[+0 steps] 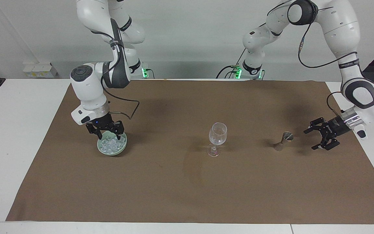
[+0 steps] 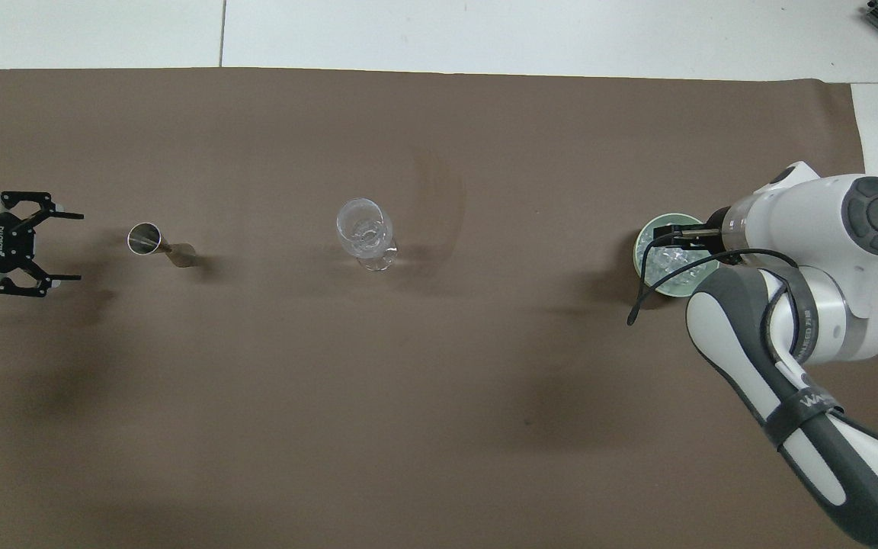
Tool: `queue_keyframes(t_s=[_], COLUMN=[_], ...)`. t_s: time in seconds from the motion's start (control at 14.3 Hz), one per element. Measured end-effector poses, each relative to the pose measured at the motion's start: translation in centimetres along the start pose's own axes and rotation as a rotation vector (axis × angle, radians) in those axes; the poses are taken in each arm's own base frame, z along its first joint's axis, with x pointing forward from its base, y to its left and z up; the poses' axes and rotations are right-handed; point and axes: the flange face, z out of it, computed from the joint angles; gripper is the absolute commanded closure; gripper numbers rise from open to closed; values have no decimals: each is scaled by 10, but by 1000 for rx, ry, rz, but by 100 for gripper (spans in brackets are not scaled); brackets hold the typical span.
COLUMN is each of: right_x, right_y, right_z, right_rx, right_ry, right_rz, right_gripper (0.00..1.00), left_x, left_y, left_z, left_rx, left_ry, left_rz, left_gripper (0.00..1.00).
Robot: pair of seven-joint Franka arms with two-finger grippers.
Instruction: Pour wine and add ice with both arms
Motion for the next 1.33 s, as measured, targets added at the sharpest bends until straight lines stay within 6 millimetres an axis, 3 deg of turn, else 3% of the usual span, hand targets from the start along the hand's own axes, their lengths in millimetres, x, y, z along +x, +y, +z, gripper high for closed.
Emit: queue_keyframes(t_s=[0.21, 0.49, 0.63, 1.05, 1.19, 1.33], right_x=[-1, -5, -6, -12, -12, -11], right_y=[-1, 0, 0, 1, 1, 1], right_z=[15, 34, 36, 42, 42, 41], right_rx=[4, 5, 4, 2, 1, 1], right_ry=[22, 44, 44, 29, 31, 32], right_rz=[-2, -5, -6, -6, -8, -8], right_gripper=[13, 13, 20, 81, 100, 100], left_x=[-27, -64, -83, -143, -171, -197], left_y=[23, 43, 49, 61, 62, 57], left_z=[-32, -59, -67, -87, -99, -106], left_rx=[32, 65, 120, 253, 304, 364], left_ry=[121, 223, 283, 373, 409, 405], left_rz=[128, 354, 511, 1004, 1150, 1218], left_gripper=[0, 0, 0, 0, 0, 0])
